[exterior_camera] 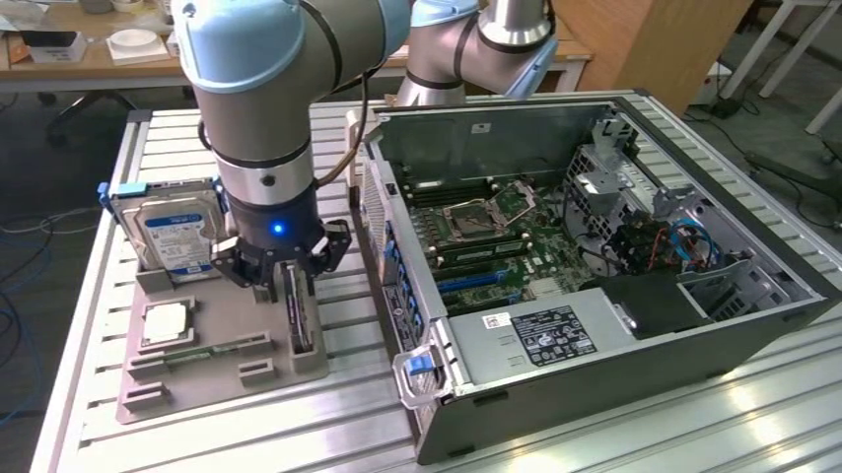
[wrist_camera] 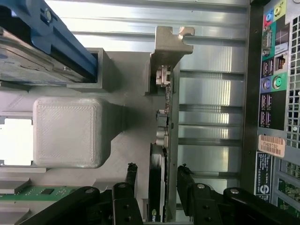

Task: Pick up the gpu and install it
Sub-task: 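Pick up the gpu and move the gpu toward the slot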

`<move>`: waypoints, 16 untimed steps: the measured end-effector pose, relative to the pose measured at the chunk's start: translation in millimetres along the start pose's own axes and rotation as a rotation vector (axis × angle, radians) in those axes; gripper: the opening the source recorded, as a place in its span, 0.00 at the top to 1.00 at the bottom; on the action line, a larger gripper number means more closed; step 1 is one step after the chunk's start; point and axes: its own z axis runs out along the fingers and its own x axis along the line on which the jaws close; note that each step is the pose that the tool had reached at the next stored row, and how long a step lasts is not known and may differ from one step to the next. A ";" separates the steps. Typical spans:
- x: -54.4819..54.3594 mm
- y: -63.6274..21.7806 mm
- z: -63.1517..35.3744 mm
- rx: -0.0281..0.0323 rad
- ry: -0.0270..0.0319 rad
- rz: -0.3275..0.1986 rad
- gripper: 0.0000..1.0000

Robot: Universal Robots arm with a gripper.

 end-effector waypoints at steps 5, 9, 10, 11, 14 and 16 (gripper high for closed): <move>0.1 0.4 1.9 0.0031 -0.0050 0.000 0.53; -0.1 0.4 2.4 0.0108 -0.0111 -0.001 0.53; 0.0 0.4 2.4 0.0107 -0.0111 -0.001 0.53; 0.0 0.5 2.4 0.0108 -0.0111 -0.001 0.53; 0.0 0.5 2.5 0.0107 -0.0112 -0.001 0.53; 0.0 0.5 2.4 0.0108 -0.0111 -0.001 0.60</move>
